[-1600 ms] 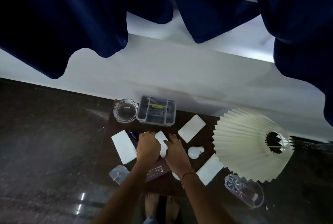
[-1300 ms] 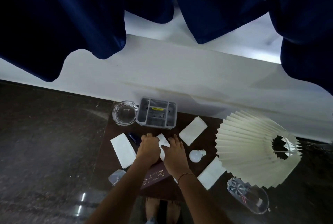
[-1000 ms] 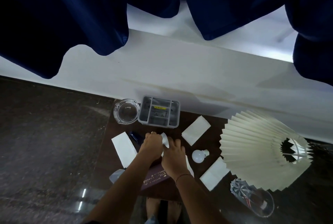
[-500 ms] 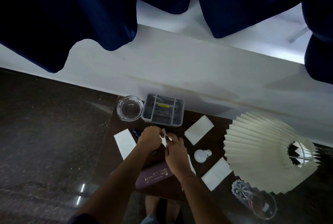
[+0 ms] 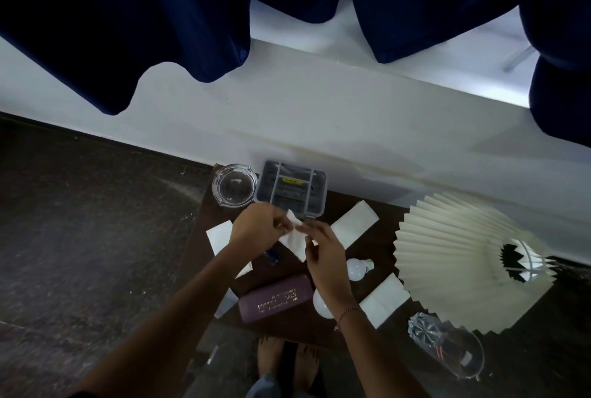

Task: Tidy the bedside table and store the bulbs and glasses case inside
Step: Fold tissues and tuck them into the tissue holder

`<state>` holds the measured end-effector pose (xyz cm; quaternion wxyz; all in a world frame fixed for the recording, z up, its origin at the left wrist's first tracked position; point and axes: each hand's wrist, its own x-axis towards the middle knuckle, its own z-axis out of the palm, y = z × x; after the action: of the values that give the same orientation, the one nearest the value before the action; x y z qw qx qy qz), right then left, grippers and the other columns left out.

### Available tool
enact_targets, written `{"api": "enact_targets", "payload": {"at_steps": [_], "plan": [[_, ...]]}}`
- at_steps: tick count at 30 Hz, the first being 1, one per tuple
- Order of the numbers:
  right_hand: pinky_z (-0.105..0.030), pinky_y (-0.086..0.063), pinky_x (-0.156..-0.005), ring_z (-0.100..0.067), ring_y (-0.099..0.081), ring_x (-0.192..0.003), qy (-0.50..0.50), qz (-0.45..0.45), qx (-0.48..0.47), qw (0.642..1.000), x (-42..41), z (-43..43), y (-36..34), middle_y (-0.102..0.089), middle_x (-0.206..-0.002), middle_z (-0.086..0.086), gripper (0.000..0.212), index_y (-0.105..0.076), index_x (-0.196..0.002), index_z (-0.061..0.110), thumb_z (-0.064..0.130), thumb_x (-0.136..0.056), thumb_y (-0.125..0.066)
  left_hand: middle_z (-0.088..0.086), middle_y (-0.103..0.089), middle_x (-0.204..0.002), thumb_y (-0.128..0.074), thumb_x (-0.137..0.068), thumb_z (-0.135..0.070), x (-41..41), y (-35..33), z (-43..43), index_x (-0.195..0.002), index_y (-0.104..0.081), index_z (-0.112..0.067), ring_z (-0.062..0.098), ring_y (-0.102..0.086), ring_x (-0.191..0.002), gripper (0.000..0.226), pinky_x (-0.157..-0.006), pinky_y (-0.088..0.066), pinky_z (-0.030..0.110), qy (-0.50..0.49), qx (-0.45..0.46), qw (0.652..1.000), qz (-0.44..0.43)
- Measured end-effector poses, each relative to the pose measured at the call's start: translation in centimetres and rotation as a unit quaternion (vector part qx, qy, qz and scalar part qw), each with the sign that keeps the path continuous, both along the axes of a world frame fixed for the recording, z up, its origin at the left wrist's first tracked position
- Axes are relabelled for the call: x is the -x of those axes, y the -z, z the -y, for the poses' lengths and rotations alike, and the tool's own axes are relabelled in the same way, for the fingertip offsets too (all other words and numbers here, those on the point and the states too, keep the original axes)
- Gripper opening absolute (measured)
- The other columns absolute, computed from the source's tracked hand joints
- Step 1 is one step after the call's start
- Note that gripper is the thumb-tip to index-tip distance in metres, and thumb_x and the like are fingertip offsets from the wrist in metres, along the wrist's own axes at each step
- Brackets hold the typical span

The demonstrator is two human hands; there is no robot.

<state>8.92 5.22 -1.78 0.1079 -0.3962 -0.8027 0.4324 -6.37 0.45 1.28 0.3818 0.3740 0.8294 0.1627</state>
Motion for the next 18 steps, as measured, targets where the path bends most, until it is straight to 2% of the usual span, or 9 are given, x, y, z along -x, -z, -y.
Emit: {"api": "enact_targets", "payload": {"at_steps": [2,3,5,7,9,11,13,16,18], "plan": [[-0.004,-0.046,-0.077,-0.008,-0.059,-0.098,0.027,-0.032,0.008,0.999,0.4,-0.9,-0.8,-0.055,-0.12,0.001,0.042,-0.054,-0.121,0.02,0.0,-0.085,-0.06,-0.018,-0.058,-0.072,-0.064,-0.083,-0.02,0.4,-1.0,0.0,-0.083,-0.074,-0.027,0.002,-0.053,-0.07,0.012,-0.059,-0.038,0.014,0.029,-0.021,0.999,-0.026],[-0.004,-0.046,-0.073,-0.005,-0.057,-0.092,0.033,-0.037,0.02,0.999,0.6,-1.4,-1.2,-0.054,-0.12,0.003,0.05,-0.049,-0.126,0.02,0.002,-0.082,-0.064,-0.018,-0.055,-0.069,-0.063,-0.083,-0.019,0.5,-1.6,-0.1,-0.08,-0.073,-0.027,0.001,-0.052,-0.068,0.013,-0.055,-0.034,0.012,0.051,-0.031,0.997,-0.046],[-0.006,-0.045,-0.073,-0.002,-0.05,-0.088,0.017,-0.02,0.059,0.998,1.1,-2.6,-1.8,-0.051,-0.12,0.007,0.071,-0.035,-0.139,0.022,0.007,-0.079,-0.07,-0.016,-0.058,-0.069,-0.061,-0.081,-0.017,0.8,-2.6,-0.3,-0.074,-0.071,-0.027,0.005,-0.055,-0.069,0.016,-0.052,-0.03,0.012,0.092,-0.046,0.991,-0.083],[-0.013,-0.041,-0.078,-0.005,-0.047,-0.088,-0.029,0.019,0.062,0.997,1.6,-3.7,-2.3,-0.054,-0.117,0.008,0.083,-0.026,-0.145,0.023,0.011,-0.077,-0.072,-0.011,-0.064,-0.073,-0.057,-0.079,-0.012,1.1,-3.7,-0.8,-0.071,-0.068,-0.026,0.009,-0.06,-0.073,0.019,-0.056,-0.033,0.018,0.123,-0.057,0.985,-0.106],[-0.019,-0.041,-0.081,-0.012,-0.052,-0.091,-0.057,0.037,0.042,0.997,2.1,-4.6,-2.6,-0.059,-0.111,0.003,0.074,-0.036,-0.141,0.019,0.014,-0.078,-0.072,-0.011,-0.063,-0.072,-0.055,-0.077,-0.01,1.5,-4.6,-1.5,-0.068,-0.065,-0.026,0.011,-0.062,-0.075,0.021,-0.059,-0.035,0.021,0.146,-0.067,0.98,-0.116],[-0.025,-0.046,-0.078,-0.02,-0.058,-0.089,-0.068,0.033,-0.006,0.997,2.7,-5.4,-3.0,-0.066,-0.103,-0.006,0.048,-0.056,-0.125,0.012,0.017,-0.079,-0.072,-0.011,-0.063,-0.072,-0.055,-0.076,-0.011,2.0,-5.3,-2.3,-0.065,-0.063,-0.028,0.011,-0.06,-0.075,0.021,-0.061,-0.037,0.023,0.159,-0.07,0.977,-0.121],[-0.029,-0.048,-0.072,-0.022,-0.06,-0.08,-0.065,0.024,-0.052,0.996,3.3,-5.8,-3.4,-0.068,-0.091,-0.012,0.027,-0.067,-0.105,0.005,0.017,-0.08,-0.07,-0.015,-0.056,-0.069,-0.058,-0.075,-0.013,2.4,-5.8,-3.0,-0.064,-0.063,-0.03,0.008,-0.054,-0.07,0.021,-0.056,-0.034,0.02,0.158,-0.078,0.975,-0.133],[-0.009,-0.035,-0.06,-0.014,-0.055,-0.068,-0.039,-0.001,-0.076,0.996,4.3,-6.4,-3.8,-0.068,-0.082,-0.012,0.017,-0.071,-0.091,0.002,0.015,-0.081,-0.069,-0.015,-0.044,-0.074,-0.066,-0.073,-0.022,3.2,-5.6,-3.4,-0.073,-0.058,-0.034,0.008,-0.048,-0.067,0.015,-0.052,-0.03,0.018,0.12,-0.121,0.973,-0.154],[-0.005,-0.03,-0.056,-0.012,-0.053,-0.065,-0.026,-0.004,-0.081,0.996,4.9,-6.8,-4.0,-0.068,-0.079,-0.011,0.017,-0.072,-0.089,0.002,0.017,-0.081,-0.069,-0.015,-0.046,-0.082,-0.075,-0.068,-0.027,3.7,-5.1,-3.5,-0.089,-0.056,-0.03,0.006,-0.044,-0.077,0.029,-0.061,-0.036,0.023,0.069,-0.17,0.974,-0.135]]}}
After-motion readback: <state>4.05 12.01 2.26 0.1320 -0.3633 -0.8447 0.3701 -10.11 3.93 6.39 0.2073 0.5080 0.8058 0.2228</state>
